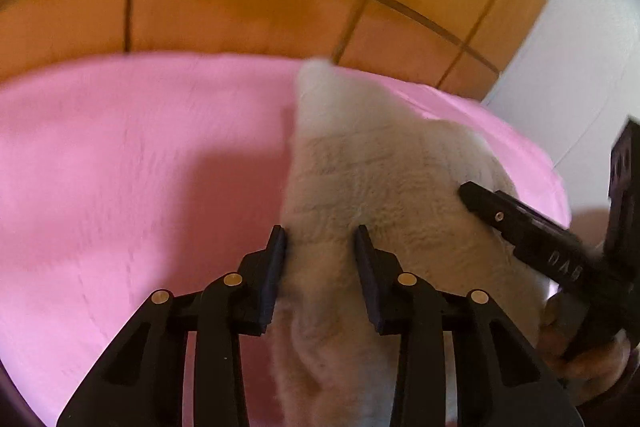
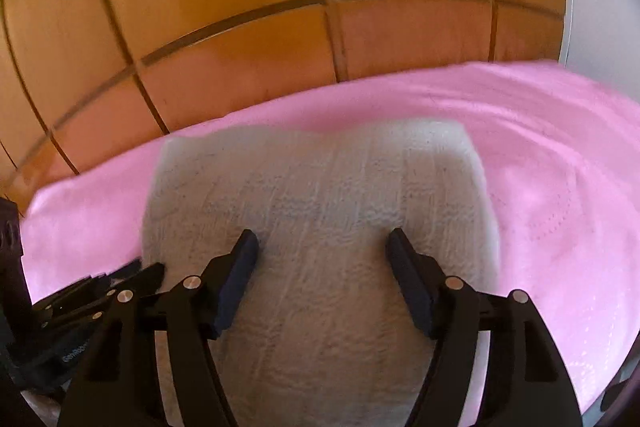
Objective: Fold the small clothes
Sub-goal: 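Release the folded sweater and pull both grippers back from it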
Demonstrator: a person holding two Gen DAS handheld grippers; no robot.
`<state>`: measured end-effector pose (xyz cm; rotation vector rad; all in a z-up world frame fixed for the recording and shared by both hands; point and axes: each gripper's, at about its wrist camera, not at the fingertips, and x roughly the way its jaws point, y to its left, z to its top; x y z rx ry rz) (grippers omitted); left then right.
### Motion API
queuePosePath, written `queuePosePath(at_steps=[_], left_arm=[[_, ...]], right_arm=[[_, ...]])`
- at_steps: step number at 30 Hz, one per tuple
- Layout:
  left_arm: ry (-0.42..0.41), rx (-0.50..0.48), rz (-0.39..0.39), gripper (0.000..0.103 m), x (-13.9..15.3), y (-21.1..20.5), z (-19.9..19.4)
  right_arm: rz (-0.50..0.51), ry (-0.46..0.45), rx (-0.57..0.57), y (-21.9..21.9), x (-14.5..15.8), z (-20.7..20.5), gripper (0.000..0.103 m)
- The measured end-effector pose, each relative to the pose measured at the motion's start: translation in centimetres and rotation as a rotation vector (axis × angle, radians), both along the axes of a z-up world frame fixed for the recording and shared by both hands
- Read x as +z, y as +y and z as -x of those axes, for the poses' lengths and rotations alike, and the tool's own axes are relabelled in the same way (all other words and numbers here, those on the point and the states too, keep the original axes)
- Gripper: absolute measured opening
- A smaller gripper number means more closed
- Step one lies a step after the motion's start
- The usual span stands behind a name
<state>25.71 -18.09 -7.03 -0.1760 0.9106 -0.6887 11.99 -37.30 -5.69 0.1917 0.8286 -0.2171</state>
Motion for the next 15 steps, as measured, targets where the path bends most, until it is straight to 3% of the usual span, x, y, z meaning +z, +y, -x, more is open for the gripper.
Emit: queuePosePath(at_steps=[3, 6, 9, 11, 13, 15], left_arm=[[0.044, 0.035, 0.040, 0.036, -0.3, 1.2, 0.0], [-0.014, 0.057, -0.013, 0.036, 0.9, 0.0, 0.7], [-0.041, 0.086, -0.034, 0.047, 1.8, 0.0, 1.3], [-0.059, 0.102, -0.027, 0.048, 2.7, 0.4, 1.9], [-0.065, 0.110, -0.029, 0.048, 3.3, 0.8, 2.1], [-0.083, 0.129, -0.051, 0.058, 3.9, 1.0, 2.6]], right_arm=[[0.020, -0.014, -0.017, 0.3, -0.4, 0.1, 0.070], [0.022, -0.016, -0.030, 0.1, 0.0, 0.6, 0.070], [0.016, -0.028, -0.027, 0.5, 1.1, 1.7, 0.078], [0.010, -0.035, -0.016, 1.0, 1.8, 2.9, 0.083], [0.041, -0.042, 0.003, 2.1, 2.2, 4.0, 0.083], [0.073, -0.038, 0.016, 3.2, 2.2, 5.5, 0.083]])
